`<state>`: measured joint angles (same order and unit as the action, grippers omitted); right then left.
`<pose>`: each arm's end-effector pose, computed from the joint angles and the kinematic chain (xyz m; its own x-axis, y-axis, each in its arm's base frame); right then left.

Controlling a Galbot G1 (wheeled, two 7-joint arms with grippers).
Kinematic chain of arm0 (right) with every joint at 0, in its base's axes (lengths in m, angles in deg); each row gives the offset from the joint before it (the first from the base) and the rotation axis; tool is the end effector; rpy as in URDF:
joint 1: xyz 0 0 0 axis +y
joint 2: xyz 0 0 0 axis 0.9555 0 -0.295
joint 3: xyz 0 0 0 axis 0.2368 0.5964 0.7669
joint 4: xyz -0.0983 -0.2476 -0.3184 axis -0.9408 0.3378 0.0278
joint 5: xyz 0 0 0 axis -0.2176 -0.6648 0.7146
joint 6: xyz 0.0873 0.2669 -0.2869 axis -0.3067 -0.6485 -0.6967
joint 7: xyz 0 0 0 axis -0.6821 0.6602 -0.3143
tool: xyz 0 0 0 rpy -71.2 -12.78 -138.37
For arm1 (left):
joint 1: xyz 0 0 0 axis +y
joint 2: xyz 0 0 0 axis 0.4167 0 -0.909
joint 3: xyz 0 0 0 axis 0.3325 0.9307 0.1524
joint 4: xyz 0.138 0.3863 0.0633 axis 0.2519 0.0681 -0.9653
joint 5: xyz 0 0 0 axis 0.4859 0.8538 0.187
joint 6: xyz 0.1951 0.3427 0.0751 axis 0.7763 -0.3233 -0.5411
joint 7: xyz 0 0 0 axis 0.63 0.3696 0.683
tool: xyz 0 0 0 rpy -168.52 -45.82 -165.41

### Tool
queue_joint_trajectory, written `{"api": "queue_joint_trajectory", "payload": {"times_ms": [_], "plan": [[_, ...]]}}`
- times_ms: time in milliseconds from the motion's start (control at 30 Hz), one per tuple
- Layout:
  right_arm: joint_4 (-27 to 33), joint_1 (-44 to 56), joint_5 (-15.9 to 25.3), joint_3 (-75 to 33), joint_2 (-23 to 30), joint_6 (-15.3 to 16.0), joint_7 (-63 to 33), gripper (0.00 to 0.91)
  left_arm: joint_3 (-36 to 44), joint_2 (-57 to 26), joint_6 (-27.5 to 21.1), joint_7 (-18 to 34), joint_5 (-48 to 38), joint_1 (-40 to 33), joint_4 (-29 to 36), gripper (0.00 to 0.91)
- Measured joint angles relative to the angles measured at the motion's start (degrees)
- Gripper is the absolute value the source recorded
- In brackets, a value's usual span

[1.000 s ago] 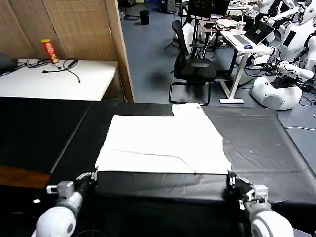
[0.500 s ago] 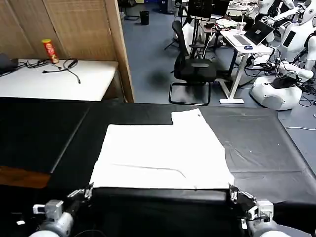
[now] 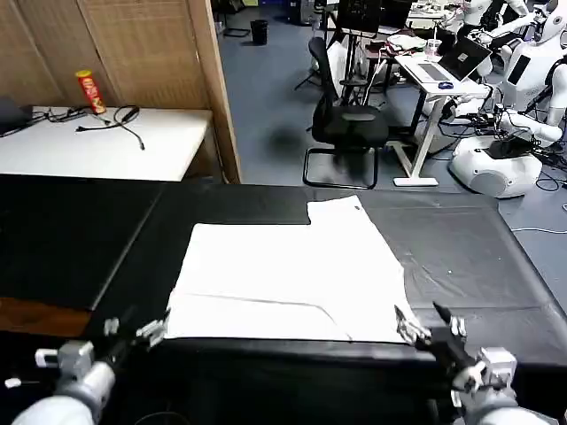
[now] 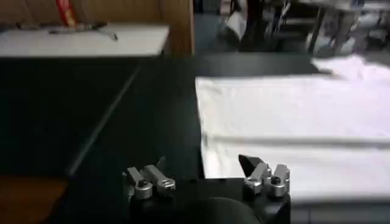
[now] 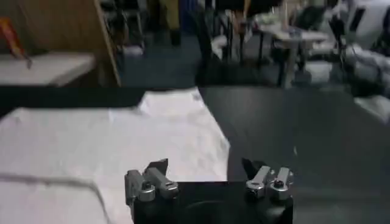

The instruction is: Fold and organize the clothes.

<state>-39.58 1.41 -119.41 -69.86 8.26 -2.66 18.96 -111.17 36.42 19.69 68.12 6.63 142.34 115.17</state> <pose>0.2655 -0.1153 -0.2532 -0.9638 -0.0486 0.2622 -0.0490 0.9988 0.0047 0.2279 0.1480 -0.2596 -0.9253 0.0560 0.3751 0.0445 0.9982 -0.0393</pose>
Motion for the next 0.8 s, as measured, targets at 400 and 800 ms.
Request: {"api": "queue_joint_trajectory", "payload": {"times_ms": [400,800], "plan": [[29.3,-32.5,1.8,15.9,2.3,0.6,-0.1,0.878,13.0,-2.7,-4.2,0.3,-4.5,-30.1,-23.2,0.878],[54.0,-49.5,4.6,22.3,10.2,3.5,1.3,0.878,23.9,0.5,-6.5,-4.8,-1.6,-48.8,-45.1,0.878]]}}
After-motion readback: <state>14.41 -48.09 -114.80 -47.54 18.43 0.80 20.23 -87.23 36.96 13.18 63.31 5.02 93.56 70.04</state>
